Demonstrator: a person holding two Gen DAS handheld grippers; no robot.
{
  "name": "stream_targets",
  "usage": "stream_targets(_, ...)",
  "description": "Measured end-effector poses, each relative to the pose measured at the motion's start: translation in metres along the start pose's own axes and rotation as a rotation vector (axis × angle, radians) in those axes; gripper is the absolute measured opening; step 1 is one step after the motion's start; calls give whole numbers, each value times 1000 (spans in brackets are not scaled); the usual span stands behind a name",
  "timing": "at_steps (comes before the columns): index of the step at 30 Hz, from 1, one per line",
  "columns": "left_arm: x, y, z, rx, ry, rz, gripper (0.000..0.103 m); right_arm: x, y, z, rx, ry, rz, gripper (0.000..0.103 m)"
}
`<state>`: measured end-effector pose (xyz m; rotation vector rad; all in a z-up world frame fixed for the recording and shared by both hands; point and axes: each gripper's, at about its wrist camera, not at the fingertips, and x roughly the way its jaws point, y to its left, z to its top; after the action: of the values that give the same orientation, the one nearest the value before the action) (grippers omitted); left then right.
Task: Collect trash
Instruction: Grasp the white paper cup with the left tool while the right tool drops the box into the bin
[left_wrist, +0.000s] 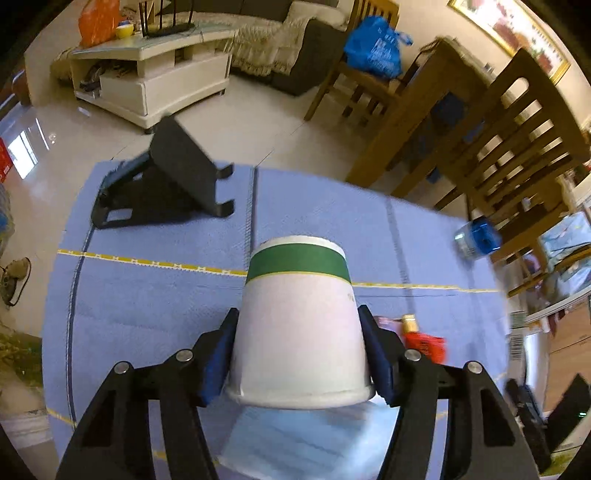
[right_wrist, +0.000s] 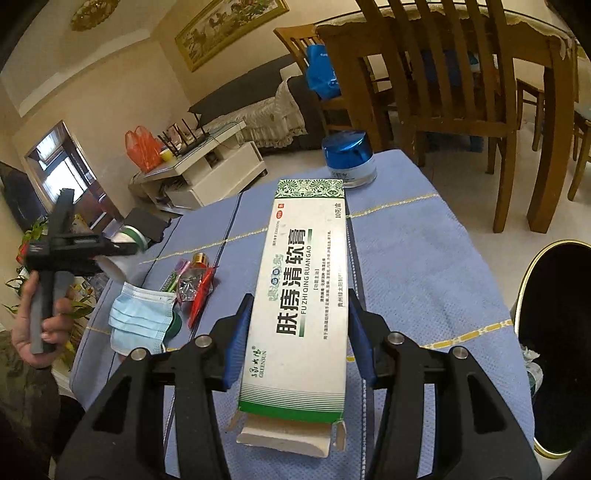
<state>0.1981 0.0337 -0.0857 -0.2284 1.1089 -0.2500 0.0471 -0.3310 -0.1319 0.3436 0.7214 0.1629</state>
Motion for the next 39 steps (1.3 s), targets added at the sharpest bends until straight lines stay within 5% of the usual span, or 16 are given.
stream_targets(8, -49, -77, -14, 116, -98, -75, 62, -10, -18, 0, 43, -16, -37, 48)
stream_targets(12, -40, -128, -36, 214, -76, -90, 62, -10, -32, -6, 83, 35, -34, 48)
stream_targets(15, -23, -171, -57, 304, -24, -103, 62, -35, -47, 1, 114, -20, -56, 48)
stream_targets(22, 17, -268, -100, 466, 64, -173, 62, -95, -140, -3, 264, -136, -310, 48)
stream_targets(30, 39, -345, -135, 612, 92, -193, 62, -113, -211, -29, 411, -144, -430, 49)
stream_targets(32, 45, -364, -145, 640, 102, -201, 62, -115, -222, -34, 455, -134, -463, 54)
stream_targets(35, 53, -382, -152, 671, 118, -207, 62, -119, -237, -41, 522, -134, -498, 93)
stream_targets(39, 67, -406, -164, 707, 142, -217, 62, -142, -246, -47, 564, -234, -501, 93)
